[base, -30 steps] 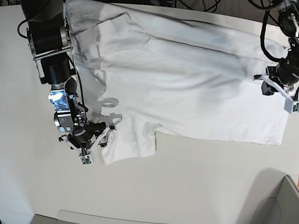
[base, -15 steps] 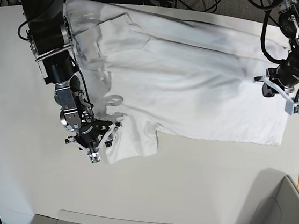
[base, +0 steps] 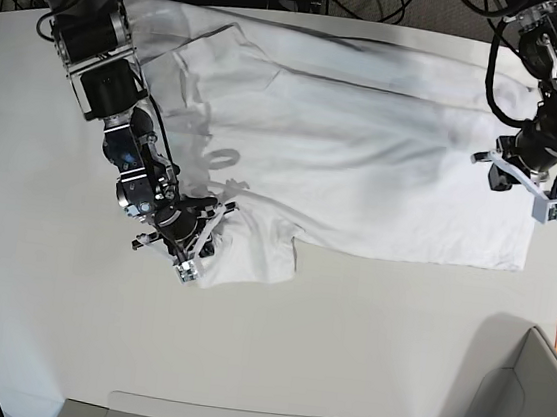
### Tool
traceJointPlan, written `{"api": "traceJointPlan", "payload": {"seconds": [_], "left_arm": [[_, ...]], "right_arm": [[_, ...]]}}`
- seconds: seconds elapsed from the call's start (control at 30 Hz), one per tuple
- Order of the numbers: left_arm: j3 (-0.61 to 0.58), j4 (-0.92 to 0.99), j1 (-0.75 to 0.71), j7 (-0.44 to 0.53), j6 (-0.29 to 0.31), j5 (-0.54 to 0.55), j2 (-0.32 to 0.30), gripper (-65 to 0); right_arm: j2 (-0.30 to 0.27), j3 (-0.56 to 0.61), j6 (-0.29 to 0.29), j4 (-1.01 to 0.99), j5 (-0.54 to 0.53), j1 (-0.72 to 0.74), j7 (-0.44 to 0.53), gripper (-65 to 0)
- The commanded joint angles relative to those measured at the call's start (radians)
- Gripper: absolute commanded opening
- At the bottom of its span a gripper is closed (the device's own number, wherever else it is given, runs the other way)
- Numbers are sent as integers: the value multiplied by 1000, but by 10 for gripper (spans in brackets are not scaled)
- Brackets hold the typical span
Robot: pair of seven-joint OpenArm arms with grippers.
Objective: Fold the T-shirt properly
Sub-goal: 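Grasp the hem corner with the right gripper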
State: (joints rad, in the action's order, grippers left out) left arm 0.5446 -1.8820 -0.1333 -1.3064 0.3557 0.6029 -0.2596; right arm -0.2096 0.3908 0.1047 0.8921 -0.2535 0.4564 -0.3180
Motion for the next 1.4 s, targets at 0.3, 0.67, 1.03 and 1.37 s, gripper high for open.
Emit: {"api": "traceJointPlan", "payload": {"seconds": [0.3,0.67,1.03,1.37], "left_arm": [[2,-14,17,26,1,12,-13,-650],[-2,61,88,21,3,13,-13,-650],[-65,61,88,27,3,13,7,-650],[-65,61,80,26,3,13,16,-650]], "right_arm": [[-9,-135,-4,157,6,-8,32,-650],[31,-138,-9,-8,6,86,32,-346],[103,30,-7,-385,6,238,102,-338],[95,66,-49,-262,-2,196,132,-338]]}}
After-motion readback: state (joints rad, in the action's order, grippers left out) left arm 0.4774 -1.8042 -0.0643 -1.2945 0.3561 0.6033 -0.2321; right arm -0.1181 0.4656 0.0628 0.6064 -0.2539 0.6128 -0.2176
